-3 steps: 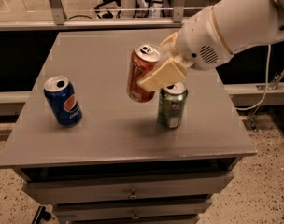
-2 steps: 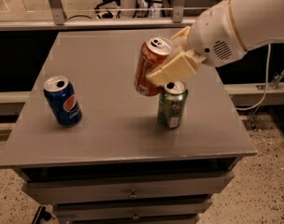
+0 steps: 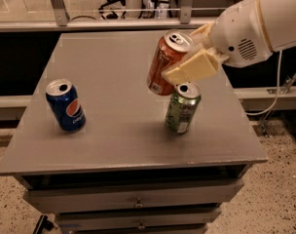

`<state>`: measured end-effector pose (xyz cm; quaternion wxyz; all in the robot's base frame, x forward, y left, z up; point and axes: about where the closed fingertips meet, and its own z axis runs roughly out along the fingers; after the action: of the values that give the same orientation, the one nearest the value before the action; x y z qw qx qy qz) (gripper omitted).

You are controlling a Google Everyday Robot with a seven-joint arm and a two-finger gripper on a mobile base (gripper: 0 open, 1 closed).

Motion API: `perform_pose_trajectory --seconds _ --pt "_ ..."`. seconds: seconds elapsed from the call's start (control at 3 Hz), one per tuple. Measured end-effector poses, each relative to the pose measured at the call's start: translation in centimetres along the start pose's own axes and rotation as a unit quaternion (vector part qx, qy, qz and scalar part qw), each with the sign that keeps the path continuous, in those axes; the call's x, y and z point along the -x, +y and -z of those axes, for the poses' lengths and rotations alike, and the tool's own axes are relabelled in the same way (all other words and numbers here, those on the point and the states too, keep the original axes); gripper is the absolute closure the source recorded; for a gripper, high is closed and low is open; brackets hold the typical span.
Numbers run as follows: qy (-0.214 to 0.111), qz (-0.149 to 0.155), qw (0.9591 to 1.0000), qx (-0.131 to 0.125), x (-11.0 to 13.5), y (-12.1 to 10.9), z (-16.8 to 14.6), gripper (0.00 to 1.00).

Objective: Pick coke can

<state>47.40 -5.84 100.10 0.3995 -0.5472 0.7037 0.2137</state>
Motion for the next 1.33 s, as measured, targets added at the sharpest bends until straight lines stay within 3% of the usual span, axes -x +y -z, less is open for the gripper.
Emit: perform_pose_trajectory --seconds 1.0,1.33 --pt "-0.017 0.004 0.9998 0.007 0.6 0.2 0.1 1.00" --pt "-0.025 0.012 0.9995 0.016 2.0 0.7 -0.6 1.00"
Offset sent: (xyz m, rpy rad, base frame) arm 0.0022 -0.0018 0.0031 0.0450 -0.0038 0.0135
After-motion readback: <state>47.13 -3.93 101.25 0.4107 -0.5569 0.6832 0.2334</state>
